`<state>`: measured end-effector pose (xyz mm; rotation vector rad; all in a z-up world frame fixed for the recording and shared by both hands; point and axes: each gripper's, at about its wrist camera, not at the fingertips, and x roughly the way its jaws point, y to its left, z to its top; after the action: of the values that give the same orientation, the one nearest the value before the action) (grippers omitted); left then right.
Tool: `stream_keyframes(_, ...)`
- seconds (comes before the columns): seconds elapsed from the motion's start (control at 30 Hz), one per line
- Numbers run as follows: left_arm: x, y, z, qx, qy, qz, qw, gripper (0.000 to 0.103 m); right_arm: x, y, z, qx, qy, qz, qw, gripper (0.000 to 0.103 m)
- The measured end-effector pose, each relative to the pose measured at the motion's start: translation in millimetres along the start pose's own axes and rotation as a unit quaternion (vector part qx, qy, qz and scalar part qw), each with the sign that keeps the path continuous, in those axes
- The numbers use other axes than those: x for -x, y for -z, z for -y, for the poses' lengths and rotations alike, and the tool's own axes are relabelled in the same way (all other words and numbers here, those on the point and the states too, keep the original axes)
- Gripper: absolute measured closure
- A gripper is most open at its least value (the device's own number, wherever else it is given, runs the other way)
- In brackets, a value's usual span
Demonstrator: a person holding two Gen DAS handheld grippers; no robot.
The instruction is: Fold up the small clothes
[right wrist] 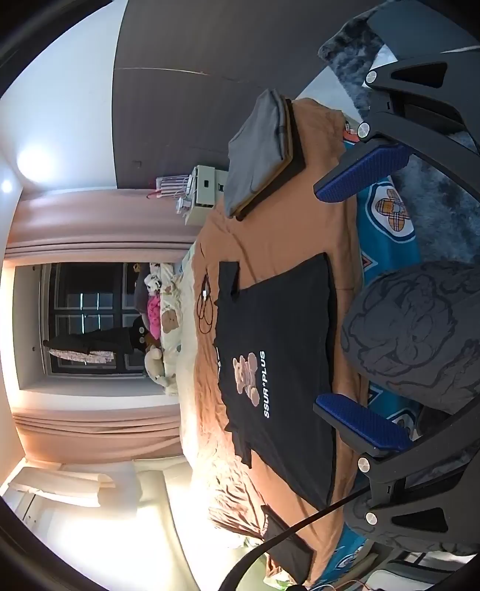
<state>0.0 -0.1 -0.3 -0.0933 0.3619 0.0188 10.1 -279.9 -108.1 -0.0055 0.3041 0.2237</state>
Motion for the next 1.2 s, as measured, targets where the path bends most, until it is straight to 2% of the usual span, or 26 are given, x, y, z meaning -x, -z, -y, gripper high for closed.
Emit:
stream_keyframes(0.23,2.6,2.9,-4.1,-0.003,0.013,0.006,0.9999,0.0,3.6,1.7,1.4,-0.005,0.006,0.006,1.0,0.0)
stream_keyframes(1.2,0.7,-1.2,0.8,-0.006,0.019,0.007,0.9998,0.0,-6.2,-5.5,6.9,0.0,0.018,0.002,1.0,0.0)
